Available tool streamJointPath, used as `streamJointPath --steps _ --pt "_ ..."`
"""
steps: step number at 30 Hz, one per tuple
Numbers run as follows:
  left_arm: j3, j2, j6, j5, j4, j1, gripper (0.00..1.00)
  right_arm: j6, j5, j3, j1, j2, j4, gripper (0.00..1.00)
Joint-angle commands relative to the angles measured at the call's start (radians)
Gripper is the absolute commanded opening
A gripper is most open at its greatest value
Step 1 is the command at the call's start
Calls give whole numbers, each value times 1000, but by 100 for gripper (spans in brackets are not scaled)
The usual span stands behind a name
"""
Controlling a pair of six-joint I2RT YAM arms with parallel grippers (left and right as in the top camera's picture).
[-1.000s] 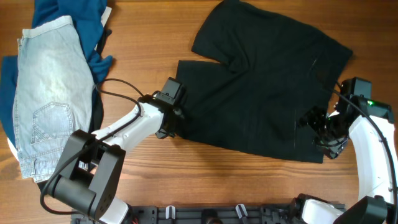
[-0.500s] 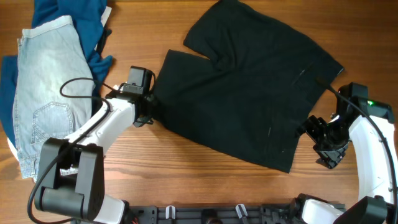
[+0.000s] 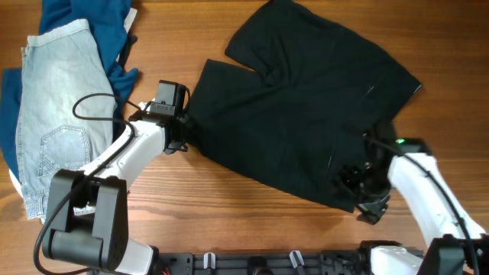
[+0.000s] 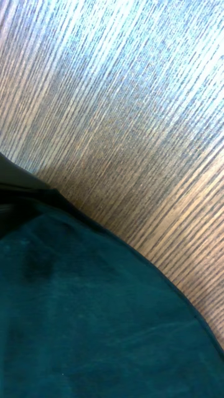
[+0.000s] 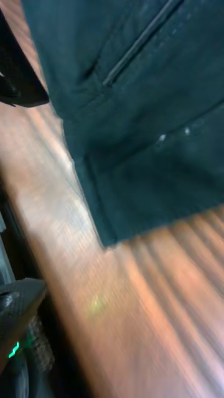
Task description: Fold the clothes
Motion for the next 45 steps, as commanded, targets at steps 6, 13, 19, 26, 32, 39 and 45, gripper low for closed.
streamJointPath --steps 6,13,19,26,32,39,45 --pt "-8 -17 13 -25 -5 5 4 200 -42 -101 141 7 219 81" --pt "-8 -17 45 -33 -23 6 4 199 19 -106 142 59 195 66" --pt "-8 -17 63 -75 -50 6 4 237 49 -126 142 167 203 70" --pt "-8 -24 65 -80 -71 29 4 253 41 -122 107 215 286 49" --pt "-8 -68 65 -58 -114 92 4 192 40 -109 -13 215 359 11" --pt "-8 -107 73 -43 -126 105 4 -21 41 -93 -157 215 460 4" --pt "-8 -203 131 -27 -133 117 4 -272 -57 80 -265 215 365 4"
